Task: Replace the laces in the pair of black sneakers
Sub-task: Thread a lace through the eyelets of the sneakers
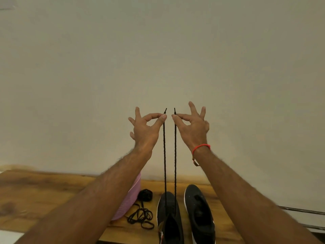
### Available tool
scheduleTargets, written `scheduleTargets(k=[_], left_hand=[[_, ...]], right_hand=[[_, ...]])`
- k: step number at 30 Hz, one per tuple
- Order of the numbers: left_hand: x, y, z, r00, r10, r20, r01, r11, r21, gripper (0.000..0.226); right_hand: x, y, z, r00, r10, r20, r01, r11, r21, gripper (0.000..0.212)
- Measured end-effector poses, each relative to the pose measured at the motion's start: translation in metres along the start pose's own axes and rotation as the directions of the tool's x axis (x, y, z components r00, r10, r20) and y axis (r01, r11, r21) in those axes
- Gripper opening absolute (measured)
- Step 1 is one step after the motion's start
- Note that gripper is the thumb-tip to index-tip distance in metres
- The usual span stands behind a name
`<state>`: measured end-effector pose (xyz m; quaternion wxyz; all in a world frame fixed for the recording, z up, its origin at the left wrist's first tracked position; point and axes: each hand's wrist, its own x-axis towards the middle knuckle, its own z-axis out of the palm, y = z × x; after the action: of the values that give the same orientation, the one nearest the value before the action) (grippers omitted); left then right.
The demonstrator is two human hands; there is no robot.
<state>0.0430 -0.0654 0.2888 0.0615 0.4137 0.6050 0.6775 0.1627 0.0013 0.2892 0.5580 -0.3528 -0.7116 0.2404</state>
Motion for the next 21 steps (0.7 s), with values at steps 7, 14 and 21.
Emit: scheduleTargets(k=[7,14,21], left_hand=[[0.0,0.001,0.001,0.999,0.0,-0.035,0.002,0.999,0.054,0.011],[-0.002,-0.028,-0.012,0.999,-0.052,0.013,0.053,0.985,-0.161,0.01],[-0.049,-0.132,-0.034,0.974,-0.212,0.076,0.205,0.975,0.087,0.017]], right_hand=[[0.003,0.002,0.002,0.999,-0.032,0.01,0.032,0.999,-0.043,0.02],[-0.006,0.025,0.004,0.99,0.021,0.137,-0.038,0.991,0.125,0.02],[-0.043,0.101,0.013,0.954,0.177,0.244,-0.191,0.981,0.039,0.015]])
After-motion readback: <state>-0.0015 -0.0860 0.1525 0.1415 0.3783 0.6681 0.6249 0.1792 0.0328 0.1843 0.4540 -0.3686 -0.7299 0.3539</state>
